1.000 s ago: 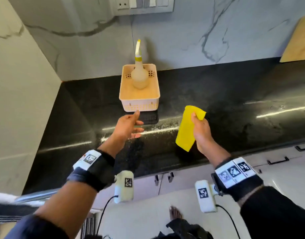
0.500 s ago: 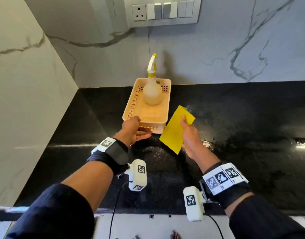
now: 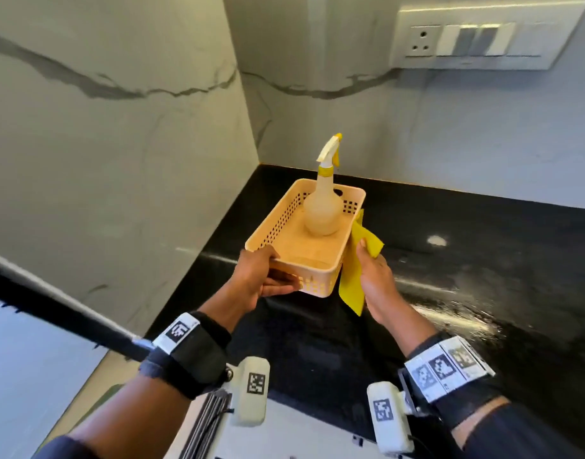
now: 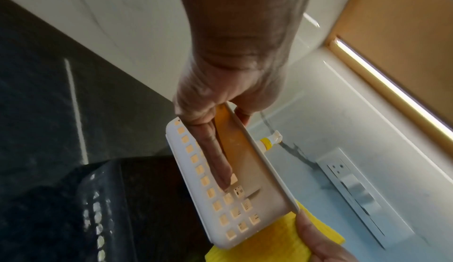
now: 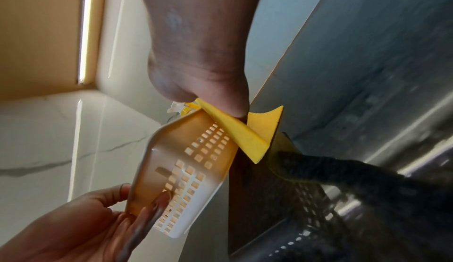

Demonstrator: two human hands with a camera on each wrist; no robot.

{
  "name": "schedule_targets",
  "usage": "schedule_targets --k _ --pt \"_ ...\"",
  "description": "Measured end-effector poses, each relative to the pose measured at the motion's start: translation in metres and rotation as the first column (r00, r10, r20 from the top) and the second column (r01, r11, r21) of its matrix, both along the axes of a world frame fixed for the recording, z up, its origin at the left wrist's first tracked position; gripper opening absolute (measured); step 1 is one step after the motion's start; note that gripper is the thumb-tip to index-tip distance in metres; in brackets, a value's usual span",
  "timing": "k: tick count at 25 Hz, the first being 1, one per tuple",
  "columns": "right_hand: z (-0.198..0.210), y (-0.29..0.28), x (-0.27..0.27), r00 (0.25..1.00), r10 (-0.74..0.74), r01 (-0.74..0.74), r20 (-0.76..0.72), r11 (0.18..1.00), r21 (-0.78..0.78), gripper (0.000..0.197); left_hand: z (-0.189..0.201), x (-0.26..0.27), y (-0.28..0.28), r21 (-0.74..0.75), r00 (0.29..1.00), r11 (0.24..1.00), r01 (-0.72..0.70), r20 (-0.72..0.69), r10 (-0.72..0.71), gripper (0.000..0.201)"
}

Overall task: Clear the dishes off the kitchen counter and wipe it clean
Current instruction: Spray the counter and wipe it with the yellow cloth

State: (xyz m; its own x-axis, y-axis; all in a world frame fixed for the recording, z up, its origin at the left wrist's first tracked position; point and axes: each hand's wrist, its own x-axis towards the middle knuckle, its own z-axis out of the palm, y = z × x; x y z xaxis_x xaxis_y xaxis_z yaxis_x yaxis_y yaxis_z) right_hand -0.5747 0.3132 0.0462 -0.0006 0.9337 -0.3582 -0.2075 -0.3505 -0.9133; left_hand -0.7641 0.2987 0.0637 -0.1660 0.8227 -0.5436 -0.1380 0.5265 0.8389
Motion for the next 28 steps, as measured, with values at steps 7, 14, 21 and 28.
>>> schedule_targets --k 7,14,21,28 --pt "-0.006 -0.002 -0.099 0.971 0.235 -0.235 0.043 0.972 -0.003 0.034 -0.010 -0.104 -0.037 -0.039 0.987 0.987 -0.157 -0.034 0.155 0.025" --pt "-0.020 0.005 -0.118 0.961 0.264 -0.259 0.077 0.963 -0.075 0.055 -0.031 -0.119 -0.046 -0.038 0.982 0.982 -0.186 -0.042 0.185 0.022" --pt "-0.033 0.008 -0.101 0.988 0.155 -0.154 0.000 0.977 -0.145 0.054 -0.040 -0.129 -0.047 -0.095 0.969 0.971 -0.220 -0.140 0.205 0.032" --pt "-0.031 0.021 -0.062 0.951 -0.206 0.137 -0.230 0.949 -0.284 0.038 -0.037 -0.072 -0.083 -0.279 0.970 0.939 0.199 -0.080 -0.229 0.068"
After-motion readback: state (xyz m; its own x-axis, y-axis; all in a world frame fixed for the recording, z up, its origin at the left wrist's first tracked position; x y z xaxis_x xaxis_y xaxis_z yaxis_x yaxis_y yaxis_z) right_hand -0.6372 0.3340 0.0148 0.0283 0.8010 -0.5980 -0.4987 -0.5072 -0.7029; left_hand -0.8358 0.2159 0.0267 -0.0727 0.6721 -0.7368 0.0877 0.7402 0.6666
